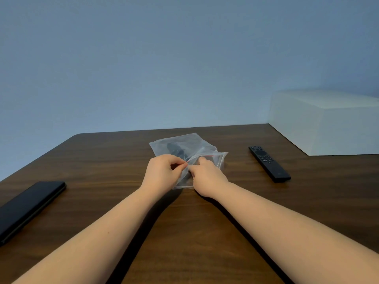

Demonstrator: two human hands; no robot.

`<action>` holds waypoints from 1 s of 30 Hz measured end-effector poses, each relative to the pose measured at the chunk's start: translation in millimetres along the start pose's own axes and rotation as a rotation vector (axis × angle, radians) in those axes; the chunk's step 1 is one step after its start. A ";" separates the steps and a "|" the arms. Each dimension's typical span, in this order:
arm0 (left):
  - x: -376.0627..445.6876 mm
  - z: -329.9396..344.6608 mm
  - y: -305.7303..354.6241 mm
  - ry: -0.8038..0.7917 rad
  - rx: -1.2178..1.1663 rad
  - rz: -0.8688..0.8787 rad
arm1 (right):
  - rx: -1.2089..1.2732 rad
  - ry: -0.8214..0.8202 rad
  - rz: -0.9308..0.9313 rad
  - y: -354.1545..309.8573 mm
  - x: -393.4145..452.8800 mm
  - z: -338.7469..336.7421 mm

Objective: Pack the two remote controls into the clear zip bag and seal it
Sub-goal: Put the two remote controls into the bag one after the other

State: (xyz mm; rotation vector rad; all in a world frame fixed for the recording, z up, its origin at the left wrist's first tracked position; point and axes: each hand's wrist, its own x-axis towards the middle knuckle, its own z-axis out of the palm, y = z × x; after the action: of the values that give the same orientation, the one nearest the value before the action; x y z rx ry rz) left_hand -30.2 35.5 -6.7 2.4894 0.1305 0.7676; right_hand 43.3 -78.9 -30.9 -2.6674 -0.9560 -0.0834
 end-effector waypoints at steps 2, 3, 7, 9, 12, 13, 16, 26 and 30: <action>0.2 0.1 -0.7 0.004 0.005 0.006 | -0.018 -0.031 0.015 -0.8 3.0 1.4; 0.2 0.2 -0.8 0.002 0.007 0.004 | -0.023 -0.040 0.020 -0.7 4.0 1.5; 0.0 0.7 1.7 -0.003 0.015 0.004 | -0.034 -0.055 0.031 1.6 2.3 -0.6; 0.6 0.4 4.4 0.002 0.011 0.013 | 0.007 -0.023 0.025 3.7 -4.0 -3.6; 1.2 0.1 7.9 -0.004 0.028 0.036 | 0.096 0.133 0.009 12.9 -21.8 -12.8; 1.5 0.1 8.6 -0.004 0.031 0.042 | 0.115 0.194 0.005 19.2 -28.8 -16.4; 2.2 1.1 10.6 -0.004 0.028 0.034 | 0.078 0.377 0.052 45.6 -49.7 -27.3; 1.7 6.4 20.7 -0.005 0.052 0.015 | -0.106 0.251 0.655 98.6 -72.0 -41.6; 1.2 8.9 22.8 -0.019 0.056 -0.006 | 0.025 0.318 0.642 104.6 -72.5 -42.5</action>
State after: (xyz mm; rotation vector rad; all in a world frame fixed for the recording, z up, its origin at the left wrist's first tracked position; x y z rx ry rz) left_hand -25.7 12.2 -0.6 2.5467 0.1552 0.7475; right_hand 54.8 -212.6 -29.5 -2.6872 0.0093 -0.3321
